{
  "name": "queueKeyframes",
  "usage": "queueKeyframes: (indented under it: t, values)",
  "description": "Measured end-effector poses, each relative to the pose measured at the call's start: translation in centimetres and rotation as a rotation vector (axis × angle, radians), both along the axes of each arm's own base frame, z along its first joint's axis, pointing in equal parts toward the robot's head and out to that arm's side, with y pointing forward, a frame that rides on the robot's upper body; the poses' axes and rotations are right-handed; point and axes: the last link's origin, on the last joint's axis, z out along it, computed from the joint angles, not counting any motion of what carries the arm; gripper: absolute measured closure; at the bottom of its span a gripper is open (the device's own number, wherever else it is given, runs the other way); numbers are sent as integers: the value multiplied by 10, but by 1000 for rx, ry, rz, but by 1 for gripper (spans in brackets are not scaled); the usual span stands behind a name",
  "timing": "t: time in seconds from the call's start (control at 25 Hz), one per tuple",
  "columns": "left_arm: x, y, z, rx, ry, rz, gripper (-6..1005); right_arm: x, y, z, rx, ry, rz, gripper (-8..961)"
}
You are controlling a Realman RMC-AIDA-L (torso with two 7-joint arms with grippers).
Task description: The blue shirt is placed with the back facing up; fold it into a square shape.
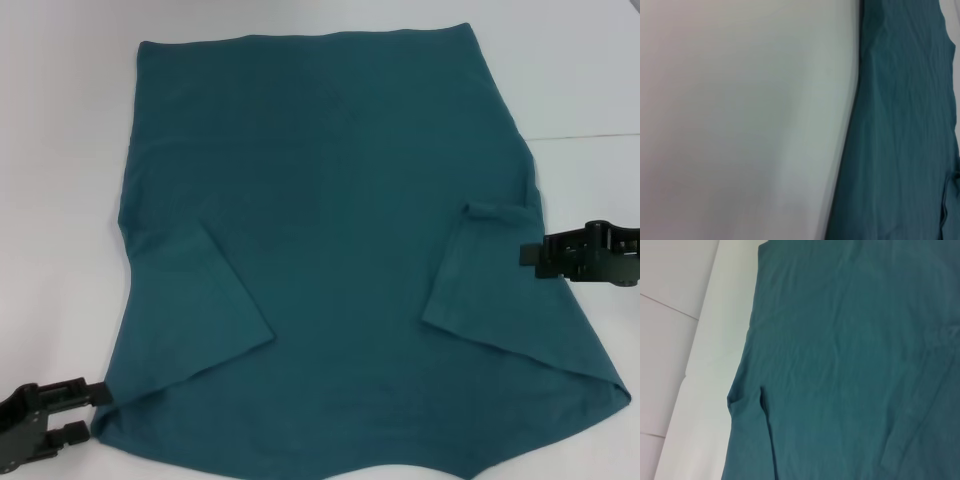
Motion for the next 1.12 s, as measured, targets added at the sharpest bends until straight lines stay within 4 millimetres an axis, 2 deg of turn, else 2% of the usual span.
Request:
queueKeyframes:
  t: [0.68,1.12]
  values:
    - [3,1,-8,-23,-11,-1,305,0,0,1,2,0,-1,537]
    - [17,11,-21,-61,-40,-47,306,0,0,1,0,1,0,538]
